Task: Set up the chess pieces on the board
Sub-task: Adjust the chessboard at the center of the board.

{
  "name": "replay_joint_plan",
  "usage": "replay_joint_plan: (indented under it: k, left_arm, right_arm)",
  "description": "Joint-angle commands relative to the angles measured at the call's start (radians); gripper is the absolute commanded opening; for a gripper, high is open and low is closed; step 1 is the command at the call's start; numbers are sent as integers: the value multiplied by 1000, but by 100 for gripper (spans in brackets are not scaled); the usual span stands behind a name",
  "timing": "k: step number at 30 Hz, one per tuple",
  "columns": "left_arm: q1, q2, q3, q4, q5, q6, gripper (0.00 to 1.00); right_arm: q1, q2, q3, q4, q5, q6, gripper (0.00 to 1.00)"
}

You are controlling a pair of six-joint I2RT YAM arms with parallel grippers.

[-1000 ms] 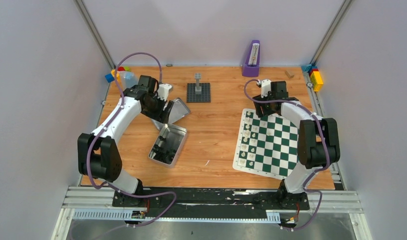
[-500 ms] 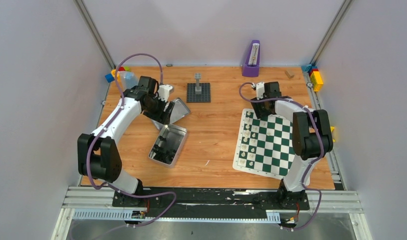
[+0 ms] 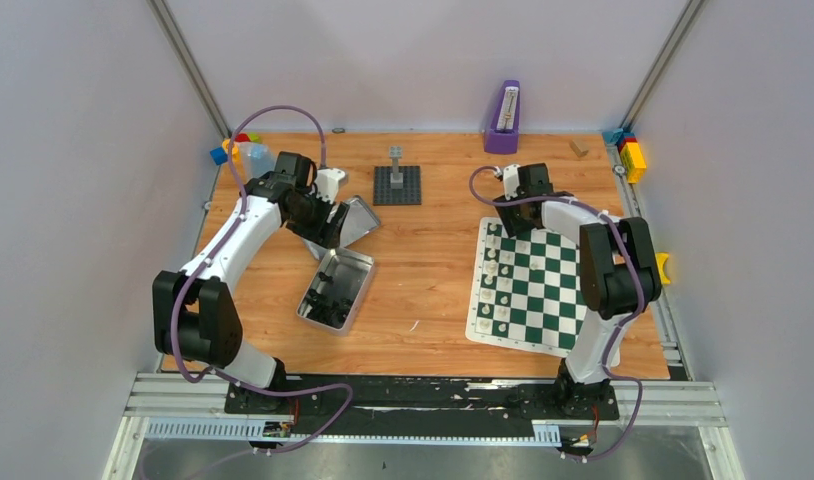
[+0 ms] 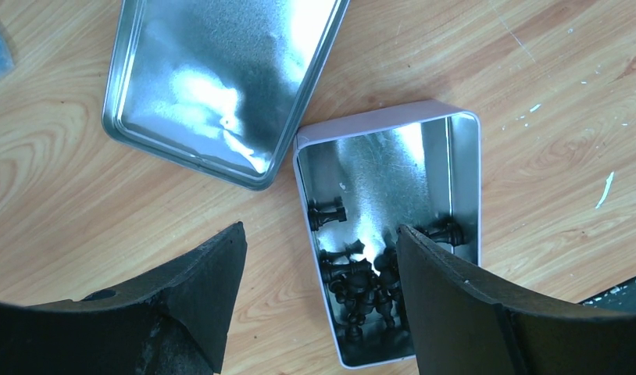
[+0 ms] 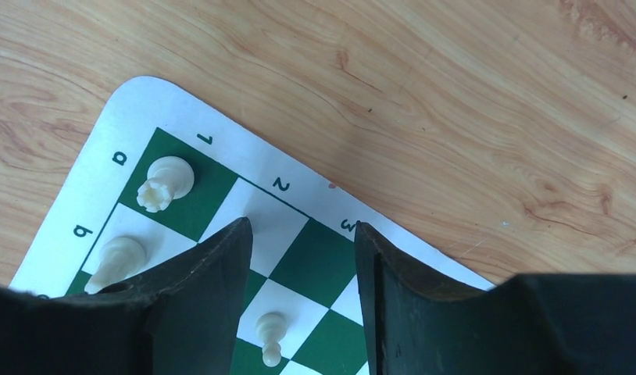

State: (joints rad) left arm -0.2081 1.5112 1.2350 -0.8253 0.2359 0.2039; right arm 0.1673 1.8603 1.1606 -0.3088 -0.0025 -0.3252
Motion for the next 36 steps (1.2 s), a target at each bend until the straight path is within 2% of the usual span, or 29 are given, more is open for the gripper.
replay_joint_plan:
  k: [1, 13, 18, 24, 28, 30, 36]
  left_arm:
    - [4, -42, -1, 21, 46, 24, 79]
    - [-27, -71, 5, 87, 231, 71, 86]
    - [-98, -94, -43, 207, 302, 108, 91]
    - [-237, -53, -52, 364, 412, 107, 94]
    - [-327, 33, -24, 502, 503, 4, 94]
    - [-360, 92, -10, 580, 558, -95, 94]
    - [-415, 304, 23, 900, 699, -516, 91]
  right_arm:
    - [22, 33, 25, -18, -25, 41, 52]
    - [70, 60, 87, -54, -52, 71, 53]
    - [64, 36, 106, -62, -17, 68, 59]
    - [10, -39, 164, -112, -65, 107, 63]
    - [-35, -109, 176, -138, -103, 126, 64]
    - [-64, -147, 167, -149, -123, 136, 64]
    - [-157, -275, 76, -158, -198, 158, 64]
